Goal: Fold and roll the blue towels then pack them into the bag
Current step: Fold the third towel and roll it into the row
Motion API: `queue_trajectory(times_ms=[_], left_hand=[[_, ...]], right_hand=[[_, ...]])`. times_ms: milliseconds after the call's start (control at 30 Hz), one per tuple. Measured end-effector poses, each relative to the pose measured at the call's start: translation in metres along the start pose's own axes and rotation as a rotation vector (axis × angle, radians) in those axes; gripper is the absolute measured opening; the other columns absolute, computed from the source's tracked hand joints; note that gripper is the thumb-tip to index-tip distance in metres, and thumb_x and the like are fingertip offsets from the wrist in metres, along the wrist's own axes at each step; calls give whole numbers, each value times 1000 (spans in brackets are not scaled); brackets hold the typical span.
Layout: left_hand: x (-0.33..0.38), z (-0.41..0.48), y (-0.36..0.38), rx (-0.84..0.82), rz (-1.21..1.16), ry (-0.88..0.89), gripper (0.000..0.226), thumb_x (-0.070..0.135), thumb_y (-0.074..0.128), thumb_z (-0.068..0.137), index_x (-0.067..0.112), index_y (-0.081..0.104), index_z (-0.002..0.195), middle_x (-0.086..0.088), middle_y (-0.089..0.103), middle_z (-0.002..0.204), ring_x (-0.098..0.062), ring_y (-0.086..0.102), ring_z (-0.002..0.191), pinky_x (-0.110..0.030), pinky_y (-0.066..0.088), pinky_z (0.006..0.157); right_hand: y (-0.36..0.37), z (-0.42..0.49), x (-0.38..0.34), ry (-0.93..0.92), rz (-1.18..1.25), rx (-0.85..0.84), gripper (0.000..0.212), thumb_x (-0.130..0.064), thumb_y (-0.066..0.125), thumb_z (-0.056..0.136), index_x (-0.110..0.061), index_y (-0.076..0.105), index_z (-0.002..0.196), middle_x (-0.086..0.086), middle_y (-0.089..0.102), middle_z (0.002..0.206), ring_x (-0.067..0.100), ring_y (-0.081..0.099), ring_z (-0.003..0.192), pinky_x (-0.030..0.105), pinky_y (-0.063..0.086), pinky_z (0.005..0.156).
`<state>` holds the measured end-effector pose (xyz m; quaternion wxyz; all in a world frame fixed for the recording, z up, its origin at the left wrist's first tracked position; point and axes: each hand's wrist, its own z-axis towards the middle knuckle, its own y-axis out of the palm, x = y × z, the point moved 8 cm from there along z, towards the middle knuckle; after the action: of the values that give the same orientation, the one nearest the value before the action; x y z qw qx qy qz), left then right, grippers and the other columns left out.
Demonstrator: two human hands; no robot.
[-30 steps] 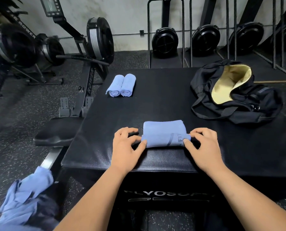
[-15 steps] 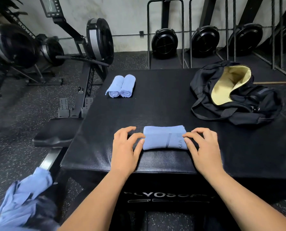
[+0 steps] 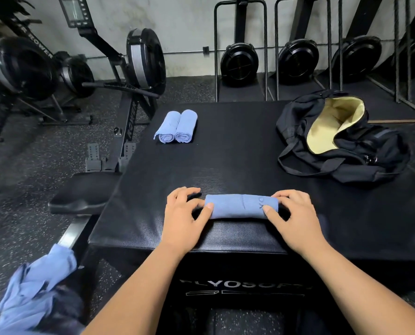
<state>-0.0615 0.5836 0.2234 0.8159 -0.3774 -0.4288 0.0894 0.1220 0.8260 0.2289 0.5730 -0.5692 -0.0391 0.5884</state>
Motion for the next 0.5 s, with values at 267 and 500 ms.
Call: queue_trajectory(times_ms=[267,500], left_hand=[[-8,7,-2,47,-65,-138,19,58,72,90,40,69,93,10,54,134,-14,27,145,-33,26,119],[-6,16,-9,138,21,-277,35,63,78,82,35,67,101,9,57,117,-21,38,125,-30,33,103]], right_hand=[[-3,1,-1,151,128,-138,43,-57,66,94,-63,54,135,-15,57,117,10,51,116,33,37,108],[-3,7,-7,222,120,-195,29,-55,66,94,-57,63,122,-13,57,105,15,52,115,39,41,106]])
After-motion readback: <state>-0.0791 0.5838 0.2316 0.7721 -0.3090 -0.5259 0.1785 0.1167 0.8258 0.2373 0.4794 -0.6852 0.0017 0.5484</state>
